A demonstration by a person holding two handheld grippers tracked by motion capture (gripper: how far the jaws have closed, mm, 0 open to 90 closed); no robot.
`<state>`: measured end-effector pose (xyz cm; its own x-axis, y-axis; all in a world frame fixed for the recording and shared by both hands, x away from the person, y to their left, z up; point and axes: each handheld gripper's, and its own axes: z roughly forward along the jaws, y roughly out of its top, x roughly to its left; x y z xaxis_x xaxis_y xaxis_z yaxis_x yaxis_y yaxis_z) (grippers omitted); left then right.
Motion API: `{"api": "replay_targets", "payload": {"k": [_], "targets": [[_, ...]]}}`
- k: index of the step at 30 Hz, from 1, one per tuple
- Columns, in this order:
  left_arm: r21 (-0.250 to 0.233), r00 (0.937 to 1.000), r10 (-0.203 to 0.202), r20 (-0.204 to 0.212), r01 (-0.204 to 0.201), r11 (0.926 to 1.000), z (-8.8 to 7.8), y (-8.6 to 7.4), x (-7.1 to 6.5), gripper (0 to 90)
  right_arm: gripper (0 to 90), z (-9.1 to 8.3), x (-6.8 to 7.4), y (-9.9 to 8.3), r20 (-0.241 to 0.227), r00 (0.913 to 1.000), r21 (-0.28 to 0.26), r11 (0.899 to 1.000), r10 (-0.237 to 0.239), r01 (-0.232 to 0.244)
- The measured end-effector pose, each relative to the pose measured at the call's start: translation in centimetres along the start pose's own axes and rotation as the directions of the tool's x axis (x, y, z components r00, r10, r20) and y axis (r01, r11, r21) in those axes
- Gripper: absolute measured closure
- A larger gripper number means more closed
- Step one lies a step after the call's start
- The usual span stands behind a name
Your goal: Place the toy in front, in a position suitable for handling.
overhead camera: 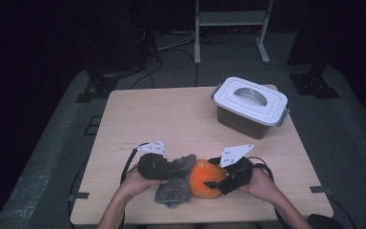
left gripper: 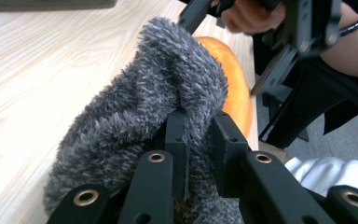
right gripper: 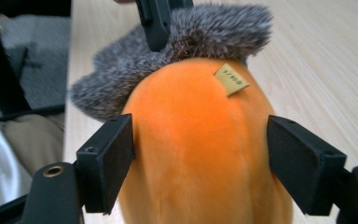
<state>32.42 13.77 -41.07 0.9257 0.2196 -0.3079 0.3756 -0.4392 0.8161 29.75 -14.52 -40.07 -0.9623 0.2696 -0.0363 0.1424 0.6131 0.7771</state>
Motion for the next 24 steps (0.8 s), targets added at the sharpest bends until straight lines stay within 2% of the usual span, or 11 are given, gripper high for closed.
{"api": "replay_targets", "payload": {"k": [1,3,4,6,9,11,12,14,16,19,24], "targets": [[0.001,1.0,0.004,-0.006,-0.004,1.0,0.1,0.0,0.0,78.9,24.7,0.5,0.0,0.1,0.004,1.0,0.011,1.0,0.0,0.0],[0.008,0.9996,0.016,-0.025,-0.015,0.9998,0.0,0.1,0.0,78.9,38.2,1.1,-0.2,0.5,0.006,1.0,0.024,1.0,-0.005,0.005],[0.001,0.9994,0.014,-0.033,-0.014,0.9999,-0.2,0.2,0.0,78.9,46.0,1.3,-0.2,0.7,0.009,0.9996,0.025,0.999,-0.026,0.026],[-0.02,0.9988,0.01,-0.048,-0.011,0.9997,-1.0,0.3,0.1,79.2,53.2,1.2,-0.4,1.2,0.014,0.9988,-0.016,0.999,-0.047,0.047],[-0.077,0.9981,0.017,-0.059,-0.021,0.9968,-2.4,0.8,-0.2,79.2,54.3,1.1,-0.9,1.8,0.009,0.9994,-0.086,0.996,-0.034,0.035],[-0.083,0.9969,0.028,-0.073,-0.034,0.996,-2.9,1.0,-0.2,79.2,53.8,1.4,-1.2,1.7,-0.01,0.9998,-0.131,0.991,-0.015,0.013],[-0.071,0.9964,0.029,-0.079,-0.035,0.9968,-2.9,0.9,-0.2,79.2,53.1,1.6,-1.4,1.6,-0.02,0.9998,-0.143,0.99,0.004,-0.006],[-0.036,0.9961,0.018,-0.086,-0.021,0.9991,-2.3,0.5,0.2,79.2,51.0,2.3,-1.4,1.1,-0.016,0.9999,-0.121,0.993,0.005,-0.007],[-0.046,0.9984,-0.006,-0.055,0.004,0.9989,-1.9,-0.1,0.7,79.3,49.2,2.7,-1.1,0.5,-0.003,0.9997,-0.098,0.995,-0.025,0.025],[-0.056,0.9985,-0.017,-0.051,0.014,0.9983,-2.0,-0.2,1.0,79.3,48.7,2.2,-1.1,0.2,0.007,0.9993,-0.08,0.996,-0.036,0.037],[-0.033,0.9982,-0.028,-0.054,0.026,0.9991,-1.3,-0.5,1.2,79.1,48.3,0.7,-1.9,-1.6,-0.009,0.9999,-0.08,0.997,-0.008,0.007]]}}
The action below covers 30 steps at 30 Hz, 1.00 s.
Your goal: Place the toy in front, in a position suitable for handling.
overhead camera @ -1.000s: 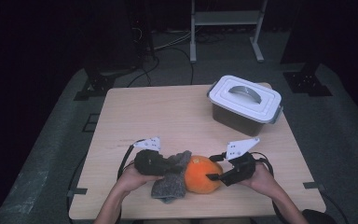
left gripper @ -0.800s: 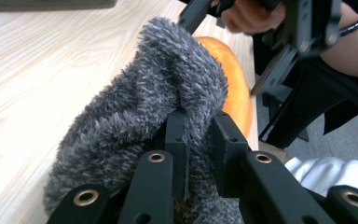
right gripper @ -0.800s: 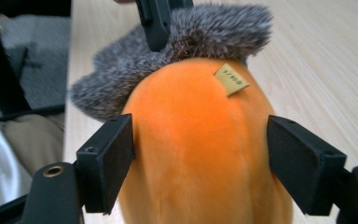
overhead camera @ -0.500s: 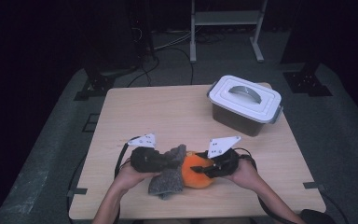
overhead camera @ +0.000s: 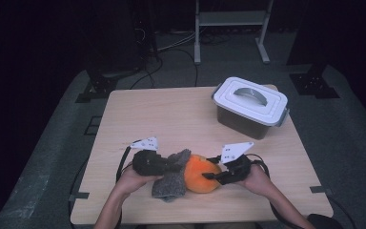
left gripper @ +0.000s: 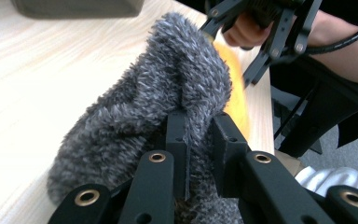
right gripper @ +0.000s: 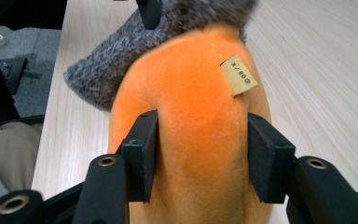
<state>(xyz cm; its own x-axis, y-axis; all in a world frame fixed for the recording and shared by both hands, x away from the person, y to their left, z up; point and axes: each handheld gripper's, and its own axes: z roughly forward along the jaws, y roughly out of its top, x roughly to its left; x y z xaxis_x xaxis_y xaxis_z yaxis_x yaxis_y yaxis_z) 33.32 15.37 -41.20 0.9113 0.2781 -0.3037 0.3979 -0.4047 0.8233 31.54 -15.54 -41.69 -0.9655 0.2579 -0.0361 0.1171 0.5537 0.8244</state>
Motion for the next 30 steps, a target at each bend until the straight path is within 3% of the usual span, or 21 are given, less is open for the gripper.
{"api": "replay_targets", "payload": {"k": [3,6,8,10,13,14,16,18,23,26,30], "targets": [[-0.005,0.9997,-0.002,0.026,0.003,1.0,0.6,0.1,-0.1,79.1,44.2,-0.8,-0.3,-0.8,-0.012,0.999,-0.004,0.999,0.044,-0.044],[0.001,0.9995,0.017,0.028,-0.017,0.9999,0.9,0.5,-0.6,79.1,28.0,-1.2,-0.4,-0.3,-0.025,0.9962,0.039,0.996,0.083,-0.082],[-0.001,0.9993,0.021,0.031,-0.021,0.9998,1.1,0.6,-0.8,79.1,24.3,-1.3,-0.2,0.5,-0.007,0.9975,0.08,0.994,0.07,-0.069],[0.003,0.9992,0.022,0.033,-0.022,0.9998,1.2,0.7,-0.9,79.1,23.7,-1.3,0.2,1.0,0.011,0.9992,0.086,0.996,0.037,-0.038],[0.003,0.9989,0.027,0.037,-0.027,0.9996,1.2,0.7,-1.1,79.1,22.5,-0.6,0.6,1.4,0.02,0.9995,0.09,0.996,0.026,-0.028],[0.006,0.999,0.028,0.035,-0.028,0.9996,1.3,0.8,-1.2,79.1,23.5,-0.4,0.6,1.5,0.025,0.9993,0.092,0.995,0.027,-0.03],[0.009,0.9992,0.033,0.024,-0.033,0.9994,1.1,1.0,-1.3,79.1,40.4,-0.2,0.7,1.5,0.026,0.9994,0.076,0.997,0.024,-0.026],[-0.015,0.9988,0.044,0.018,-0.044,0.9989,0.4,1.4,-1.4,79.2,49.5,-0.3,0.8,1.4,0.044,0.999,0.022,1.0,0.001,-0.002],[-0.082,0.996,0.087,0.022,-0.085,0.993,-1.0,2.6,-2.3,79.1,51.0,0.4,0.7,1.5,0.017,0.9989,-0.084,0.995,0.045,-0.043],[-0.038,0.9952,0.098,-0.003,-0.098,0.9944,-0.8,2.3,-2.3,79.2,50.6,0.9,0.7,1.5,-0.001,0.9991,-0.07,0.997,0.042,-0.042],[-0.038,0.9973,0.073,-0.001,-0.073,0.9966,-0.7,1.5,-1.5,79.2,50.4,0.9,0.5,0.9,-0.004,0.9998,-0.046,0.999,0.021,-0.021]]}}
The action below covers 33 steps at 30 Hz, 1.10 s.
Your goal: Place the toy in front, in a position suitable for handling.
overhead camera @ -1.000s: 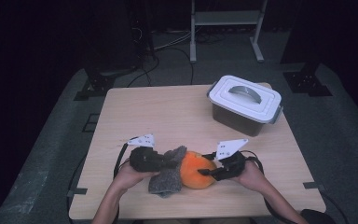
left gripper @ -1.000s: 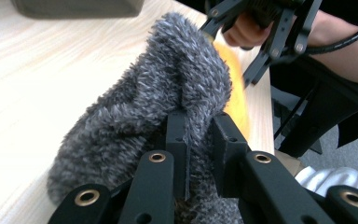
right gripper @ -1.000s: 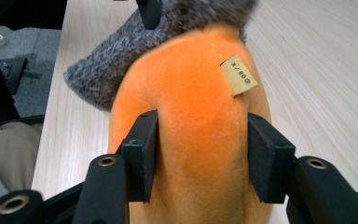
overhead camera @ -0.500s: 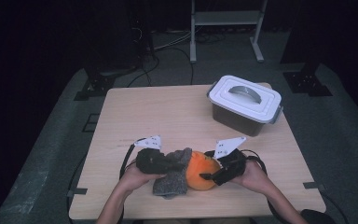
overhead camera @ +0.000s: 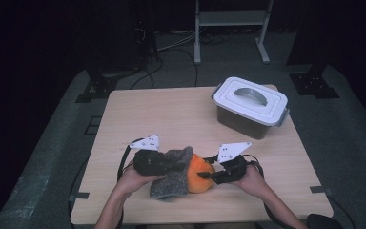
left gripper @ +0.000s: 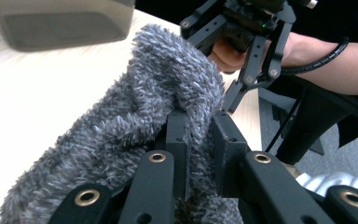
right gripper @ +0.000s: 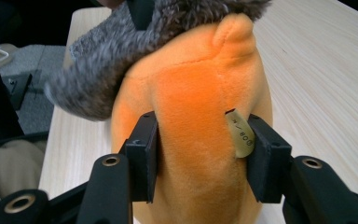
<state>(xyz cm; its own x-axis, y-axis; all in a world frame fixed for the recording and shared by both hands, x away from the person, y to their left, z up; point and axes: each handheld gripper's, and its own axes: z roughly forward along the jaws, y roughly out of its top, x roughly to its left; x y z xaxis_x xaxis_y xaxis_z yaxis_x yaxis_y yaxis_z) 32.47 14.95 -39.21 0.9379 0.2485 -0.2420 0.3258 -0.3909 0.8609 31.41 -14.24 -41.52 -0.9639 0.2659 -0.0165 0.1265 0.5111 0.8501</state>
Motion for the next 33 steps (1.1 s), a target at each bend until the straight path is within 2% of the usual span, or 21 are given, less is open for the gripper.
{"api": "replay_targets", "payload": {"k": [2,6,10,13,15,18,21,23,26,27,29,33], "targets": [[0.006,0.9999,-0.005,-0.01,0.006,1.0,-0.1,-0.2,0.1,79.1,49.8,-0.3,-0.2,-0.2,-0.003,1.0,0.006,1.0,-0.002,0.002],[0.017,0.9998,-0.009,-0.018,0.01,0.9998,0.0,-0.4,0.2,79.1,47.1,-1.0,-0.9,-1.0,-0.006,0.9988,-0.004,0.999,0.049,-0.049],[0.024,0.9999,-0.002,-0.012,0.002,0.9997,0.4,-0.2,-0.1,79.1,37.1,-1.5,-1.2,-1.2,-0.007,0.9961,0.017,0.996,0.087,-0.087],[0.023,1.0,0.003,-0.004,-0.003,0.9997,0.6,-0.1,-0.3,79.1,30.7,-1.9,-0.8,-0.3,-0.002,0.9972,0.048,0.996,0.075,-0.074],[0.024,0.9999,0.007,0.008,-0.008,0.9997,0.8,0.0,-0.5,79.1,29.3,-2.2,-0.5,0.1,-0.006,0.9977,0.027,0.997,0.068,-0.068],[0.034,0.9997,0.02,0.014,-0.02,0.9992,1.2,0.3,-0.9,79.1,30.1,-2.0,-0.4,0.3,-0.002,0.9968,0.024,0.997,0.08,-0.08],[0.041,0.9995,0.03,0.007,-0.031,0.9987,1.2,0.5,-1.1,79.1,41.3,-1.7,-0.4,-0.1,0.003,0.9967,0.02,0.997,0.081,-0.081],[0.026,0.9996,0.025,0.016,-0.026,0.9993,0.9,0.7,-1.1,79.1,48.1,-1.7,-0.3,-0.3,-0.008,0.9975,0.002,0.998,0.07,-0.07],[0.007,0.9989,0.043,0.02,-0.043,0.999,0.6,1.3,-1.5,79.0,51.5,-1.5,-0.1,-0.3,-0.028,0.9987,-0.004,0.999,0.044,-0.044],[0.01,0.9985,0.052,0.019,-0.052,0.9986,0.6,1.5,-1.6,79.0,52.1,-1.3,0.2,-0.2,-0.04,0.9989,-0.004,1.0,0.023,-0.024],[0.019,0.9982,0.058,0.014,-0.059,0.9981,0.7,1.6,-1.7,79.0,52.8,-0.9,1.0,-0.1,-0.045,0.9977,0.0,0.999,-0.05,0.05],[0.028,0.9992,0.041,0.0,-0.041,0.9988,0.4,1.0,-1.2,79.1,54.2,-1.1,1.2,-0.1,-0.047,0.9945,0.015,0.995,-0.093,0.094]]}}
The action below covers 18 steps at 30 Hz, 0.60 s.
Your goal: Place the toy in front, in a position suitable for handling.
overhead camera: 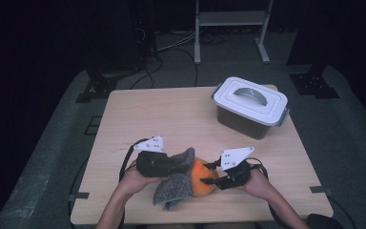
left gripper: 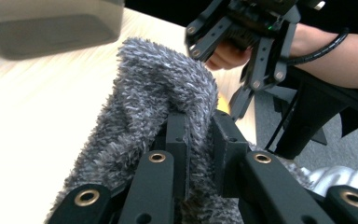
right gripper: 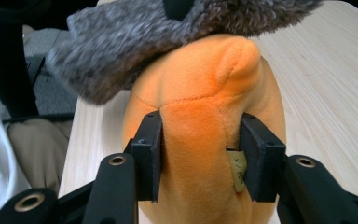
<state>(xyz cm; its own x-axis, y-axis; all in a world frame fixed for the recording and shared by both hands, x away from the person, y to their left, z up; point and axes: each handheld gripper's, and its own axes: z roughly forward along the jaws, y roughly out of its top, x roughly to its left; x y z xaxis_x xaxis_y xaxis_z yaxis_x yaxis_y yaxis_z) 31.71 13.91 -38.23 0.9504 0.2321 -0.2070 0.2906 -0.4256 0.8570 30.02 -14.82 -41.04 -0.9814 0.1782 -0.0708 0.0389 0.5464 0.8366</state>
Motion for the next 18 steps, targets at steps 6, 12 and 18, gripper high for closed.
{"api": "replay_targets", "payload": {"k": [6,12,18], "targets": [[-0.003,0.9983,-0.058,0.002,0.058,0.9983,-0.4,-1.2,1.1,79.1,53.9,-1.3,-0.7,-1.0,-0.024,0.9997,0.008,1.0,0.007,-0.007],[0.016,0.9969,-0.042,0.067,0.041,0.999,0.6,-0.9,0.4,79.1,43.2,-2.4,-1.6,-0.6,0.006,0.9947,0.08,0.992,0.103,-0.103],[0.033,0.9926,-0.038,0.115,0.035,0.9988,1.2,-0.6,-0.2,79.0,37.7,-3.2,-1.2,-0.4,-0.037,0.9923,0.122,0.986,0.118,-0.113]]}}
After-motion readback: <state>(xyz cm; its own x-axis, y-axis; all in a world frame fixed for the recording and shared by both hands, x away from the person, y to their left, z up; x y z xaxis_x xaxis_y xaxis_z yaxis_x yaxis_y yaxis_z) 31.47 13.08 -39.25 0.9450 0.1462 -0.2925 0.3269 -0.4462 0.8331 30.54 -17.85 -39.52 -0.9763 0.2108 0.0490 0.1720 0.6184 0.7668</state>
